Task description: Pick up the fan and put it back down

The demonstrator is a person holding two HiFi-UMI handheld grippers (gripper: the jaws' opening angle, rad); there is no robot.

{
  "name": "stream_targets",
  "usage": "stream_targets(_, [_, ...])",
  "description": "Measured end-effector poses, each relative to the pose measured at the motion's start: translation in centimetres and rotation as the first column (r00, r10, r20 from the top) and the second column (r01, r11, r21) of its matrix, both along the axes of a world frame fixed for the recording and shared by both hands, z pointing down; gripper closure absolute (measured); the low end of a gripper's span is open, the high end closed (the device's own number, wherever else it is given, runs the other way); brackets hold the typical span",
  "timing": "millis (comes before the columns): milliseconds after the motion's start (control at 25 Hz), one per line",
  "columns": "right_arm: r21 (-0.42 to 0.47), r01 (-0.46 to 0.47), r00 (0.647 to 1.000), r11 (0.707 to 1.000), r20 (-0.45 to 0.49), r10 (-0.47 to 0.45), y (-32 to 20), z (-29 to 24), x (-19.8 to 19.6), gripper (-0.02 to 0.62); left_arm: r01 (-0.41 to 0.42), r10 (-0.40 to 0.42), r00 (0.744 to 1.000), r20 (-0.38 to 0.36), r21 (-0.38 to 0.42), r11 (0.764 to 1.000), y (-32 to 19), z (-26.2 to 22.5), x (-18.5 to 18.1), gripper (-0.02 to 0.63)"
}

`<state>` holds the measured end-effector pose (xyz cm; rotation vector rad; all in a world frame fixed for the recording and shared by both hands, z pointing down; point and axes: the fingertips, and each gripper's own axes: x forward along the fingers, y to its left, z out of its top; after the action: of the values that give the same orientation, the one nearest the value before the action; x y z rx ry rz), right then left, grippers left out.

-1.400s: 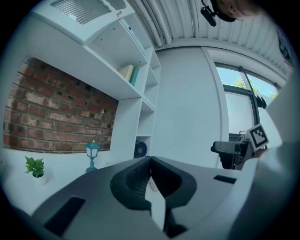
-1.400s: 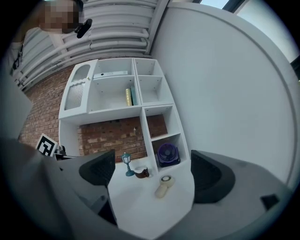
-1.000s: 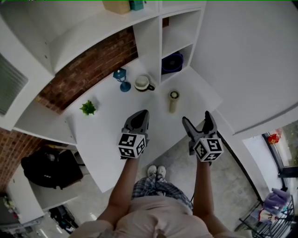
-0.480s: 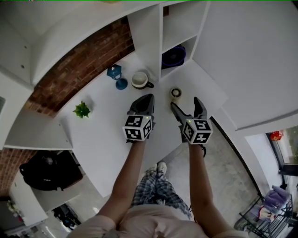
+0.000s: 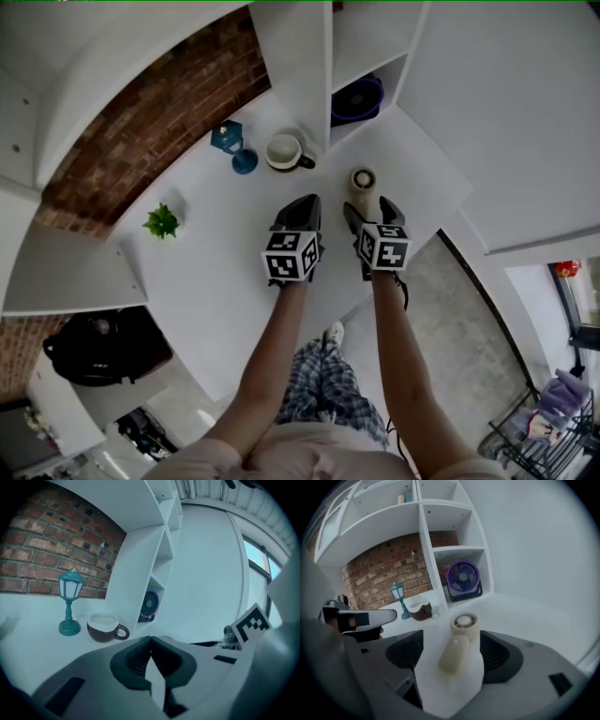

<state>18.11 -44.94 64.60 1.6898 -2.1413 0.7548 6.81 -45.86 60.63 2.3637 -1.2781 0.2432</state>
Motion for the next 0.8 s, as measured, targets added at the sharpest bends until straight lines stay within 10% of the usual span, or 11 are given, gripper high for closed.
stream_targets(800, [-0.225, -0.068, 0.987, 0.972, -0.160, 0.032, 0.0, 5.4, 0.0, 0.379, -0.019, 0.020, 1.000, 0.011, -0.065, 0.998, 2.0, 3.4, -0.3, 0.578])
